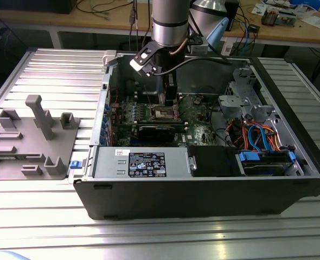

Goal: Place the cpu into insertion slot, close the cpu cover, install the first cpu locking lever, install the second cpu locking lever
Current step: 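Place the cpu into insertion slot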

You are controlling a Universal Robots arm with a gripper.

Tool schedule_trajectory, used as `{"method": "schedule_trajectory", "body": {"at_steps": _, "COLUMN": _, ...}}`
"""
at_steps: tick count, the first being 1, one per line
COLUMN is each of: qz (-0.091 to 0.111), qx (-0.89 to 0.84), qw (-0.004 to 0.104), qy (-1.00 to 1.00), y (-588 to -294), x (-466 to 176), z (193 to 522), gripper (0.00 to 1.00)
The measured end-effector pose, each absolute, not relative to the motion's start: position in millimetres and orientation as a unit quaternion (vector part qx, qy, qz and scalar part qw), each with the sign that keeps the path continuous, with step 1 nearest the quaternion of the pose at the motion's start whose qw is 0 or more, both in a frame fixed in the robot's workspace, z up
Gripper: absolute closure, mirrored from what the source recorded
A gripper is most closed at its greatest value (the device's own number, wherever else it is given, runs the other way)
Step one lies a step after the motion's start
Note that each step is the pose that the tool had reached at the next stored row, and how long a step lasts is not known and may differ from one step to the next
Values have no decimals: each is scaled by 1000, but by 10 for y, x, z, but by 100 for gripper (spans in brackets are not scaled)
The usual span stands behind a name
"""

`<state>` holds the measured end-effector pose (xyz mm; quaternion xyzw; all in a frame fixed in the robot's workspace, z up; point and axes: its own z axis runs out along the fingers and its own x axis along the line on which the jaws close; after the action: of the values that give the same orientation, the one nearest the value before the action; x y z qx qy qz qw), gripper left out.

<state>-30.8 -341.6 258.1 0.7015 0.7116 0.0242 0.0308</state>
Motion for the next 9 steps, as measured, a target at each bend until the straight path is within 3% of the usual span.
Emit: {"method": "schedule_trajectory", "body": {"at_steps": 9, "qz": 24, "qx": 703, "qw": 31, "qy": 710, "y": -3416, "x": -308, "z": 2571, "gripper": 46}}
